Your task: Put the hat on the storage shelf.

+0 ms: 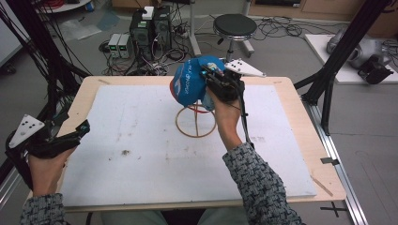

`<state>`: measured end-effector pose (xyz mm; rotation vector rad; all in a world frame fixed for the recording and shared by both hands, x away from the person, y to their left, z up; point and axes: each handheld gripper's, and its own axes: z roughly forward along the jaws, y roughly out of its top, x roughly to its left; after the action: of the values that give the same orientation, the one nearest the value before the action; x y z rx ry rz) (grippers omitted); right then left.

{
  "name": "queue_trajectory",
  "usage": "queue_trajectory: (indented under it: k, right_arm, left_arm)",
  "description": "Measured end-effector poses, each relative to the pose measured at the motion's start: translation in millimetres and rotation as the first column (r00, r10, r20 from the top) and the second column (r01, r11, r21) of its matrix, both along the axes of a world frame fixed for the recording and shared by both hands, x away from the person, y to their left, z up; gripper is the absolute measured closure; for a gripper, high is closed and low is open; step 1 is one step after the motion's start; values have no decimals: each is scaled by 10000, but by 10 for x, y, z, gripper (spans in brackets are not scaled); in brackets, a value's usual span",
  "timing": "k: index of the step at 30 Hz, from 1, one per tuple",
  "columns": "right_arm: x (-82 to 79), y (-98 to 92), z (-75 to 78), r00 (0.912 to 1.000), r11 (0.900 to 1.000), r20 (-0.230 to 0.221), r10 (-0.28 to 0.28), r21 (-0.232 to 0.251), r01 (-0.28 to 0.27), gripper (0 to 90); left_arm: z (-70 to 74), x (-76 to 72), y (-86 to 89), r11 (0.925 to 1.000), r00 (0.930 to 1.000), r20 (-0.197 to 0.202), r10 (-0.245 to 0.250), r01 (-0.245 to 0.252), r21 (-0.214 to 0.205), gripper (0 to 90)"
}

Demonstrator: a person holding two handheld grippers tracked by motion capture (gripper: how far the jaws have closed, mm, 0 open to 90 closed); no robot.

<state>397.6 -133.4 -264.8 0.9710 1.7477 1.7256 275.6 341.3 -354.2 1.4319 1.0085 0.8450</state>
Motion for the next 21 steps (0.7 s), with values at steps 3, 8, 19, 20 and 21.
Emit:
queue_trajectory:
  k: [3, 8, 19, 20, 21]
  right_arm:
    - [3, 4, -2, 9999, 9999, 90, -78, -120, 79, 839]
    - [3, 8, -5, 9998, 9997, 82, -190, -177, 191, 775]
    - [-21, -13, 9, 9994, 9993, 231, -248, -257, 254, 740]
    - [-24, -15, 9, 9994, 9993, 250, -250, -266, 257, 731]
    - [-28, -19, 9, 9991, 9991, 306, -301, -302, 310, 720]
  left_arm:
    - [-1, 0, -1, 10000, 10000, -9, -13, 13, 15, 179]
    - [0, 1, -3, 10000, 10000, -4, -27, 27, 27, 179]
    - [5, -4, 0, 10000, 10000, -7, -32, 32, 34, 179]
    - [5, -3, 2, 10000, 10000, -1, -26, 26, 37, 179]
    - [3, -3, 3, 10000, 10000, 4, -14, 14, 29, 179]
